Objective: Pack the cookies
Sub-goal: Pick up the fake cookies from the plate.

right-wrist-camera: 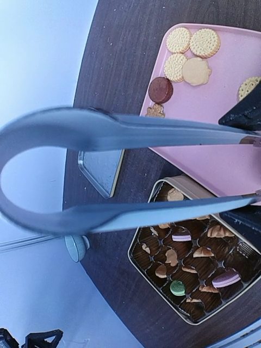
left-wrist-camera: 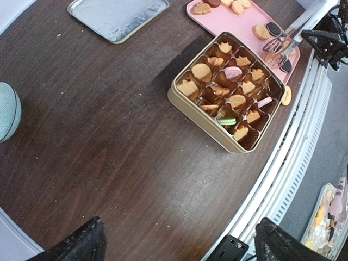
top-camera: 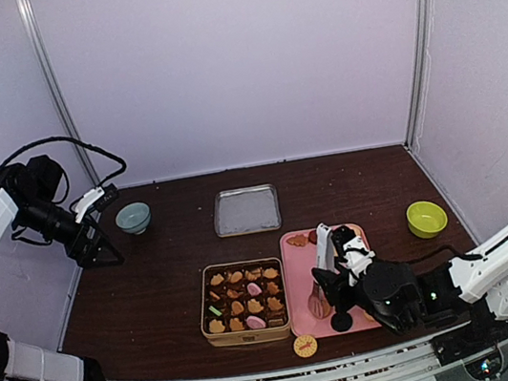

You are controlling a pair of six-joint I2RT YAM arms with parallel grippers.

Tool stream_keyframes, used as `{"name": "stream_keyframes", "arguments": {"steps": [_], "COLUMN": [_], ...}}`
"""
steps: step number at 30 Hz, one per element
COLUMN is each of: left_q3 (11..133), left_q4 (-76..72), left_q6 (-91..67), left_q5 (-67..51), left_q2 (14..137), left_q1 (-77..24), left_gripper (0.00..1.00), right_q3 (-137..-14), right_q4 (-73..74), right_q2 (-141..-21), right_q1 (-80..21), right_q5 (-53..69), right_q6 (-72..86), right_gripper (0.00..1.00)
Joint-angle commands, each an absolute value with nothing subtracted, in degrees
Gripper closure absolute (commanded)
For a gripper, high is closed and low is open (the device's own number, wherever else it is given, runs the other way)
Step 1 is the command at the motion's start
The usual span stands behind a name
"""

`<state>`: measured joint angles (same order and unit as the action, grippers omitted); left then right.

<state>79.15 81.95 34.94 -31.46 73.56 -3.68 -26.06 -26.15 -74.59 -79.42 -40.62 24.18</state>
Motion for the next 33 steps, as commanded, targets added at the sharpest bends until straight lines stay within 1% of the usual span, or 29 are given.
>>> {"name": "stream_keyframes", "arguments": {"steps": [1, 5, 8, 19, 23, 27, 33], "left_q3": [80.9, 81.1, 81.2, 80.9, 80.6, 80.1, 78.9], "left_q4": [83.1, 83.1, 83.1, 83.1, 83.1, 82.6, 81.8], "left_q6": [35.5, 35.4, 35.4, 35.5, 35.5, 35.5, 35.5], "left_q5": [-31.6, -31.5, -31.7, -31.4, -31.6, -31.4, -31.0], "left_q2": [74.0, 74.1, 74.3, 73.9, 73.7, 73.9, 73.6], "left_q1": [-3.2, -3.2, -3.2, -3.2, -3.2, -3.2, -3.2], "left_gripper": [0.02, 0.02, 0.02, 0.02, 0.02, 0.02, 0.02], "right_q3": [-24.7, -24.2, -24.0, -26.6, -27.9, -32.2, -41.1], "right_q4": [-28.0, -27.5, -27.2, -25.1, -23.6, -20.2, -16.8], "right_q2": [-74.8, -74.5, -74.1, -73.0, -69.9, -66.8, -69.1], "right_q1": [-80.1, -80.5, -80.6, -80.6, -80.6, -81.0, -82.0], "right_q5": [-41.6, -41.5, -41.4, -42.1, -42.3, -40.9, -37.5], "right_q6": [25.3, 26.8, 28.0, 28.3, 26.2, 20.5, 14.3], "right_gripper": [0.54, 0.56, 0.61, 1.00, 1.00, 1.00, 1.00]}}
